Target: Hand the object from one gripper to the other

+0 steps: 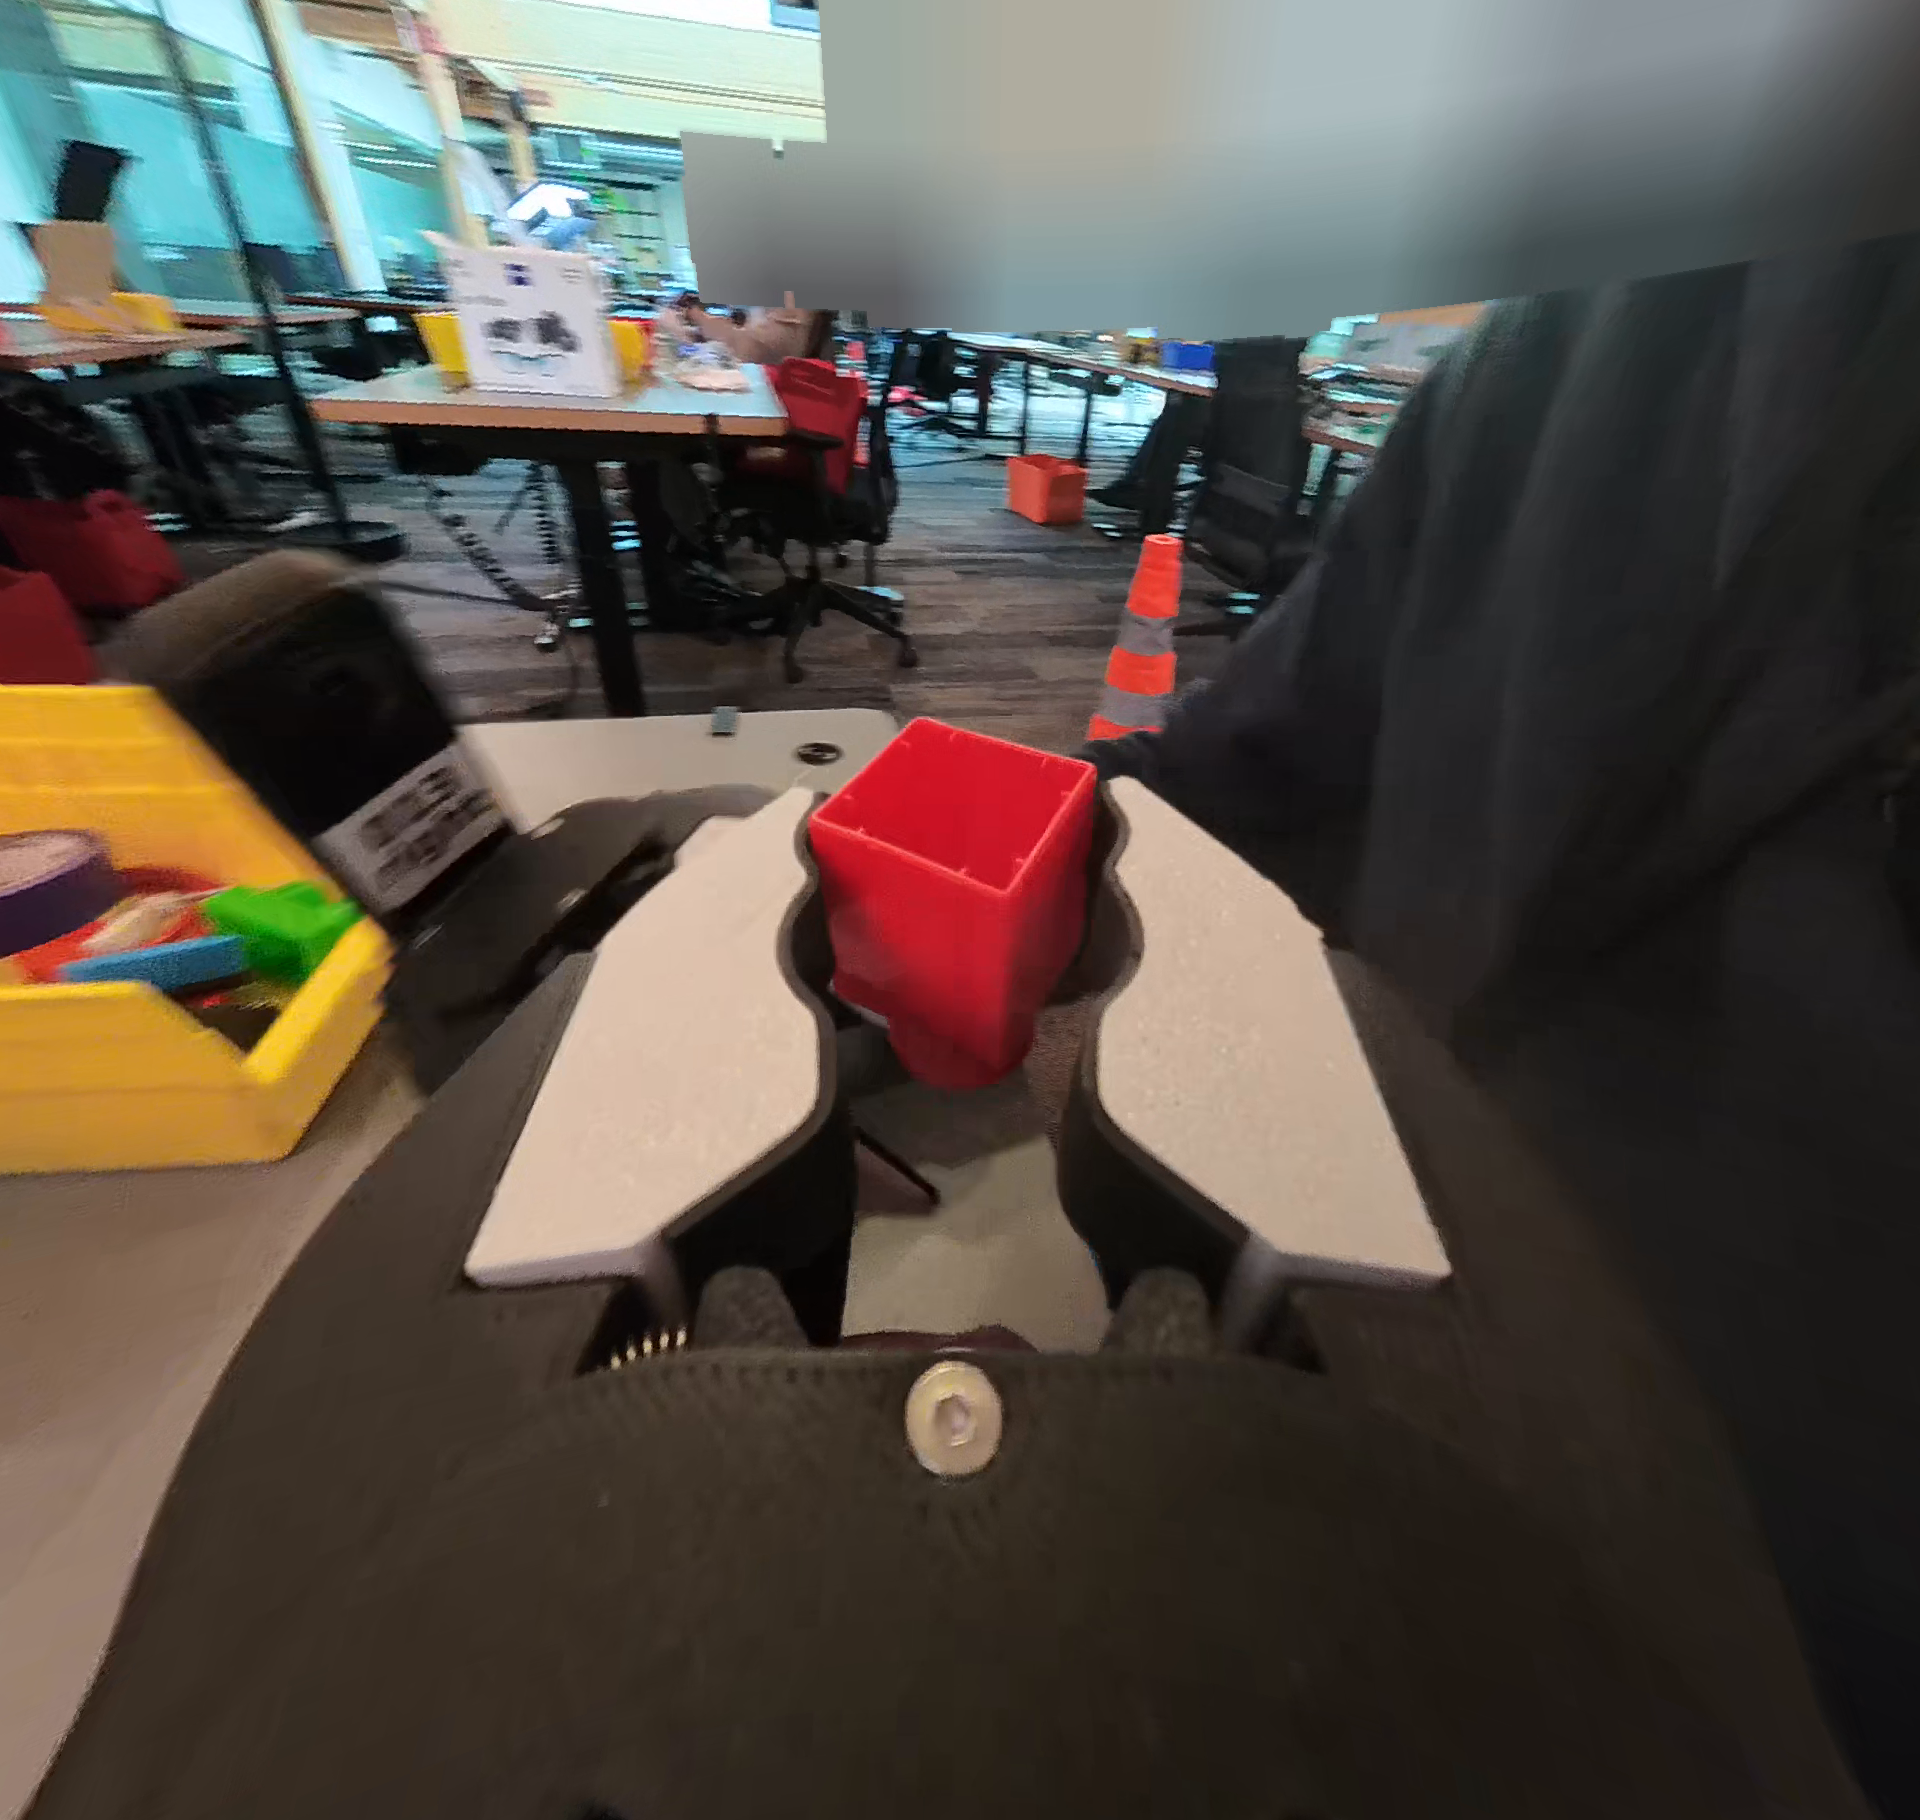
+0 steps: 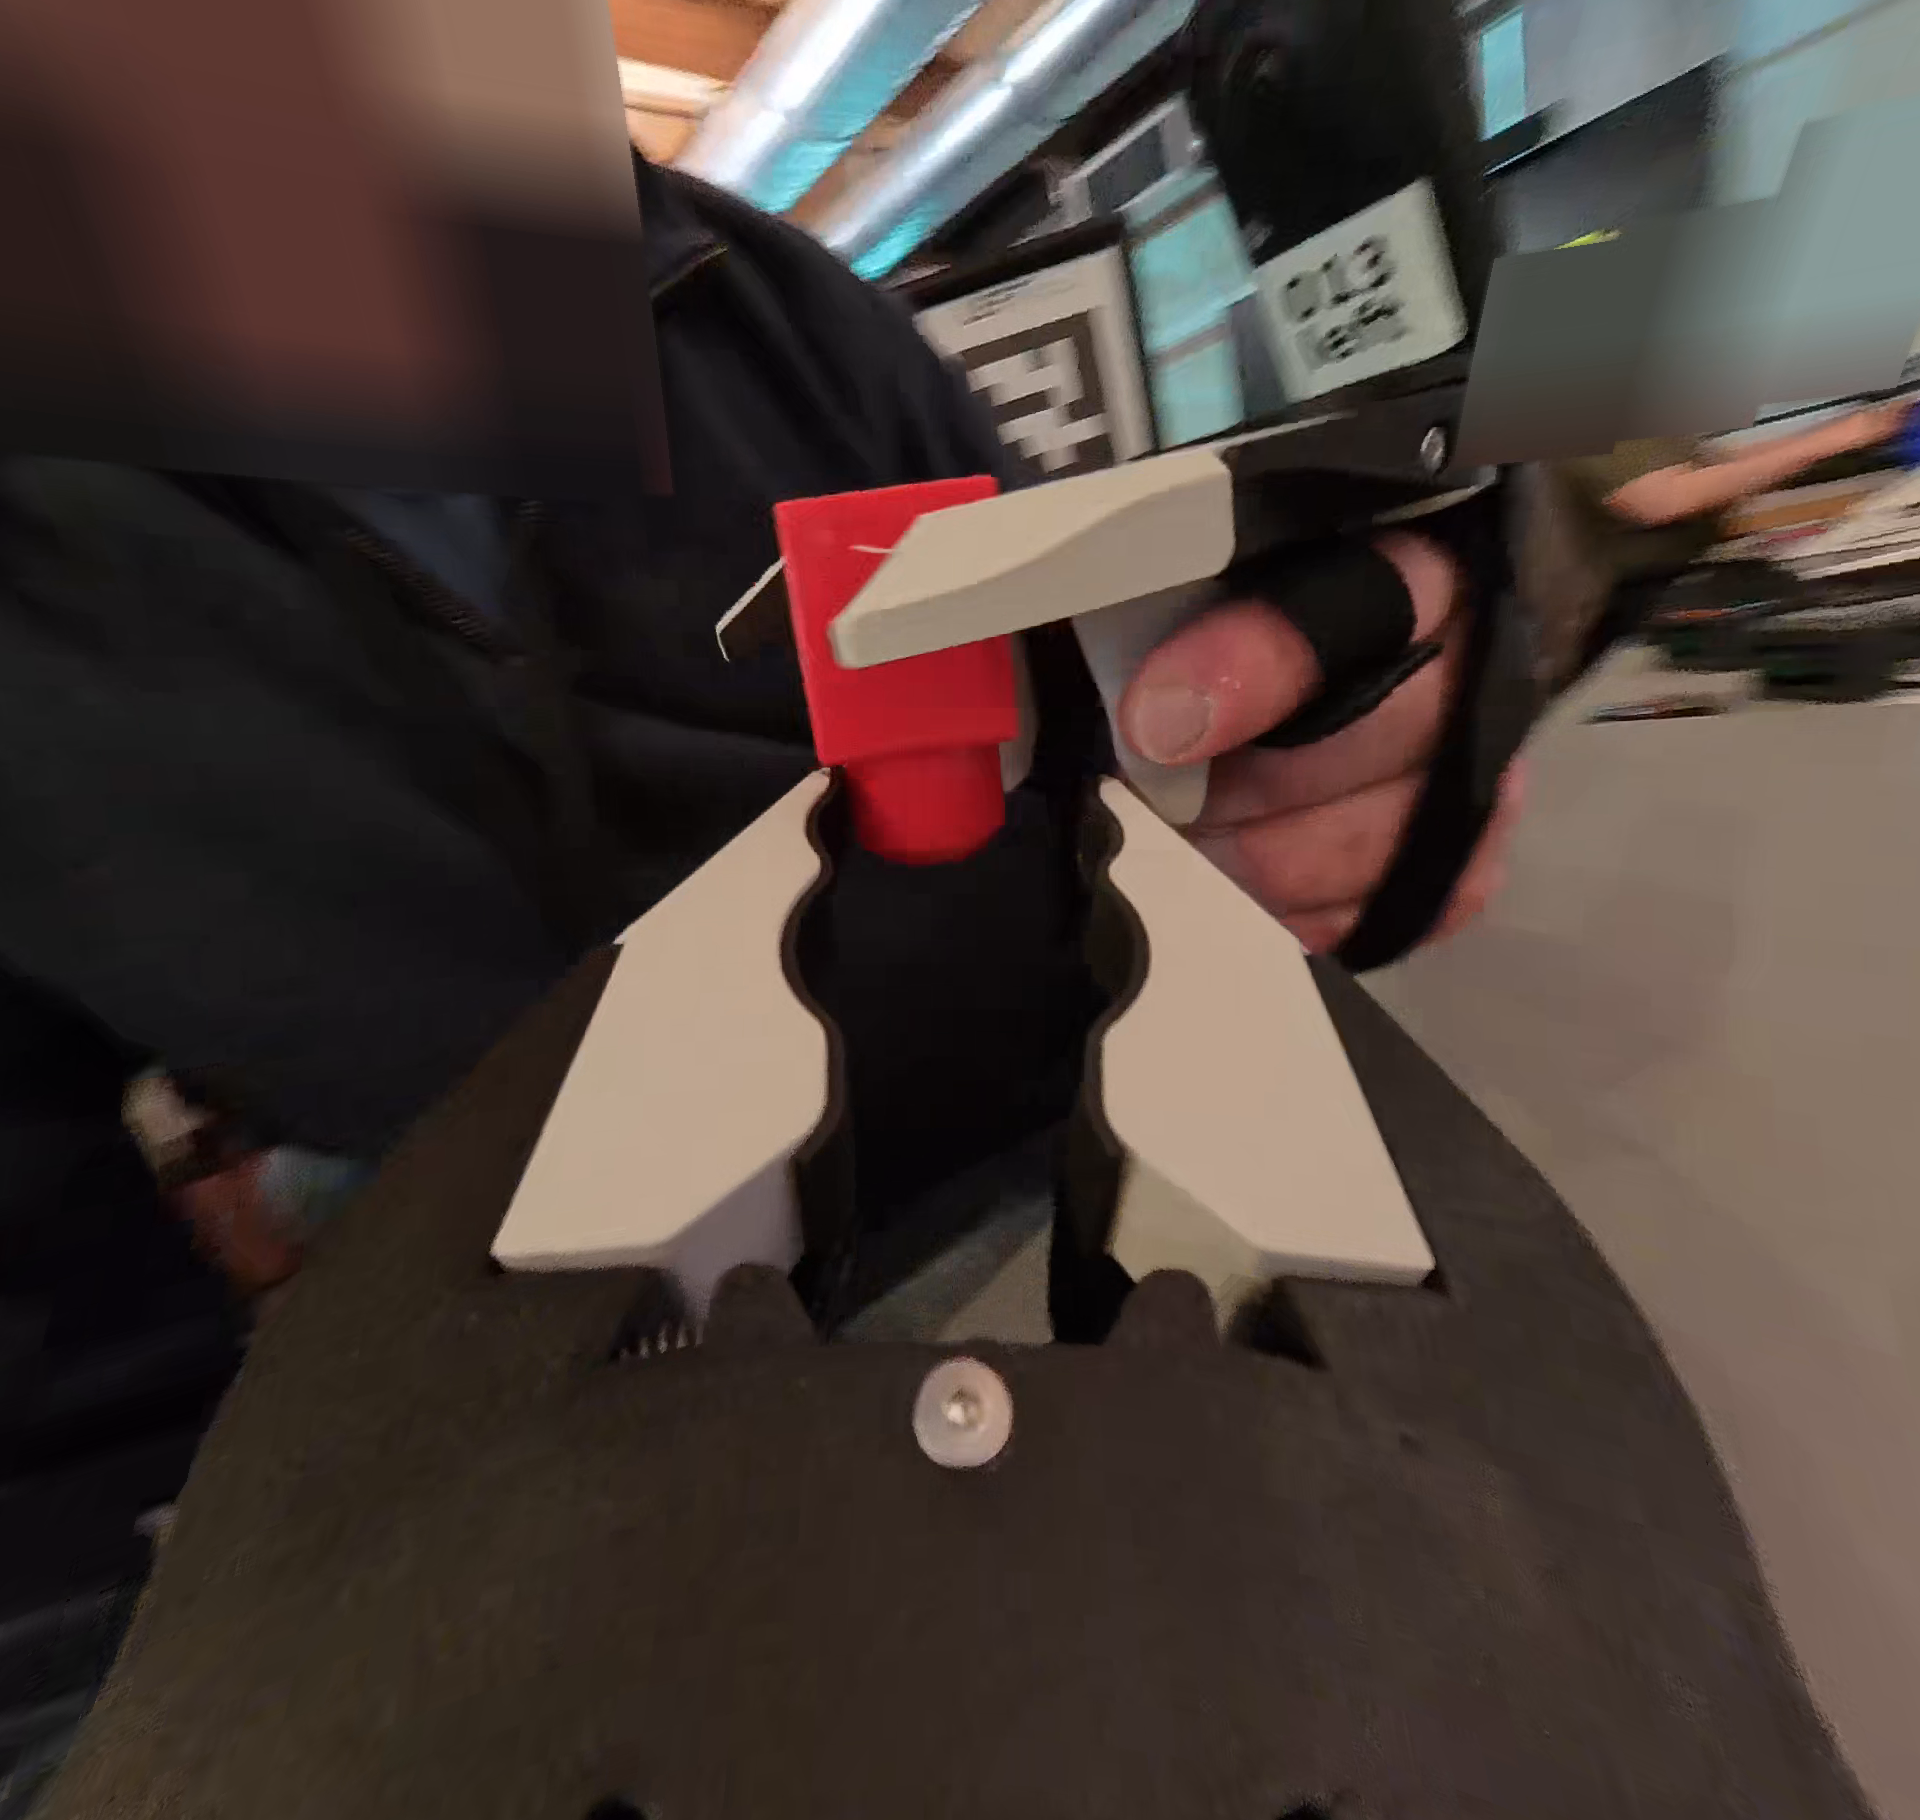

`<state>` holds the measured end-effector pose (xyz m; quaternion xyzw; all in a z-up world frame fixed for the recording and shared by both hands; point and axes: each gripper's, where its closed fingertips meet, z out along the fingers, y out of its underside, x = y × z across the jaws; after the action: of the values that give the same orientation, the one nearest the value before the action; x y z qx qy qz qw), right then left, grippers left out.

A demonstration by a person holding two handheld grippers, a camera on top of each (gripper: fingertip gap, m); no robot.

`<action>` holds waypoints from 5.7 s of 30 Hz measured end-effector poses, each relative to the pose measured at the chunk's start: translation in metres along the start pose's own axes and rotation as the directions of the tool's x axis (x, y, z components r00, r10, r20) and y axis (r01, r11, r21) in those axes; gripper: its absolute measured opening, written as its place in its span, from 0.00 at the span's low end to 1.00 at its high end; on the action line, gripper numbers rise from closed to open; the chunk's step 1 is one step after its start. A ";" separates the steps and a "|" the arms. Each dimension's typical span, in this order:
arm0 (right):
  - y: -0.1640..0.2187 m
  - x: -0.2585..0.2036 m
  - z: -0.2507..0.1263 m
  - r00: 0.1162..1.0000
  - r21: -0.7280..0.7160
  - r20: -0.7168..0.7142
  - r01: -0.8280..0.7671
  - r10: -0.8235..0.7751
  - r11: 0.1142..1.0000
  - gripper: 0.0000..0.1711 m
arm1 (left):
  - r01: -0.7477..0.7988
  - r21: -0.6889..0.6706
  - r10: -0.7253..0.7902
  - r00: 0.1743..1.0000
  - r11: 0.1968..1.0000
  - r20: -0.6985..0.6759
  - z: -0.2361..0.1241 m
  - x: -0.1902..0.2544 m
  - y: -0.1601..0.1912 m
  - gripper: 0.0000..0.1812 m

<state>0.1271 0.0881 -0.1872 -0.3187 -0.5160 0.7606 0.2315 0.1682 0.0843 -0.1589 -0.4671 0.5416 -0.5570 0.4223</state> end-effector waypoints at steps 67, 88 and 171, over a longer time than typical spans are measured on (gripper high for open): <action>-0.025 0.077 -0.072 -0.092 -0.912 -0.410 0.018 -0.907 0.410 0.43 | 0.468 -0.151 -0.378 0.833 0.870 0.404 -0.051 -0.101 0.033 0.01; 0.011 0.093 -0.071 0.284 -0.791 -0.594 -0.041 -0.752 0.610 0.23 | 0.191 -0.170 -0.070 0.837 0.967 0.542 -0.069 -0.106 0.040 0.16; 0.016 0.090 -0.062 0.536 -0.873 -0.416 -0.011 -0.734 0.487 0.44 | -0.085 -0.632 0.437 0.792 0.771 0.426 -0.073 -0.107 0.066 0.00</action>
<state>0.1097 0.1828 -0.2404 -0.5377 -0.7083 0.1548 0.4303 0.1163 0.2003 -0.2299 -0.6288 0.6021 -0.1376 0.4723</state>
